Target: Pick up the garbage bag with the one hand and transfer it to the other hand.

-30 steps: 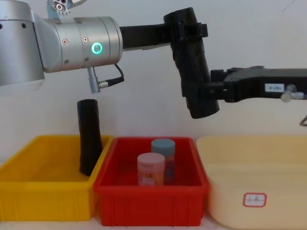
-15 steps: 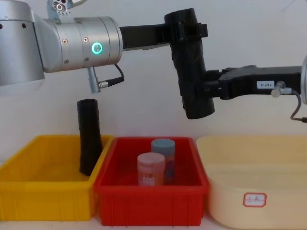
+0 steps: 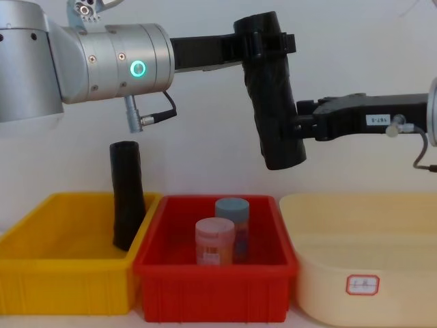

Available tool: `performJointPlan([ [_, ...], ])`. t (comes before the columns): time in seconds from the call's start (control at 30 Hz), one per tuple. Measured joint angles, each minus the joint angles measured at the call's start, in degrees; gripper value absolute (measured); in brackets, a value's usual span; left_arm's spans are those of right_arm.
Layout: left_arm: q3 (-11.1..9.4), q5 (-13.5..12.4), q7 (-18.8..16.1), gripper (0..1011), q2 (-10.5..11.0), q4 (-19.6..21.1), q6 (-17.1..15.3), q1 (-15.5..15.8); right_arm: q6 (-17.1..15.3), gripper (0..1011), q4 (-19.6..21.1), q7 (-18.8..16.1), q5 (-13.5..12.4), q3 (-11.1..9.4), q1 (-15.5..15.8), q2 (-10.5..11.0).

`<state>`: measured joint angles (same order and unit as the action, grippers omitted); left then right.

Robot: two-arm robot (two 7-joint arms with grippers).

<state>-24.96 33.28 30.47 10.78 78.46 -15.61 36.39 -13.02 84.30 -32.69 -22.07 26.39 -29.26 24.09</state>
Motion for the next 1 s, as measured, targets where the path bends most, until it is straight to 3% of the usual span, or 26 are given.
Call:
performJointPlan([
  [1.0, 0.0, 0.0, 0.0, 440, 0.0, 0.0, 0.0, 0.0, 2.8, 1000, -6.6, -1.2, -1.0, 3.0, -4.3, -3.0],
])
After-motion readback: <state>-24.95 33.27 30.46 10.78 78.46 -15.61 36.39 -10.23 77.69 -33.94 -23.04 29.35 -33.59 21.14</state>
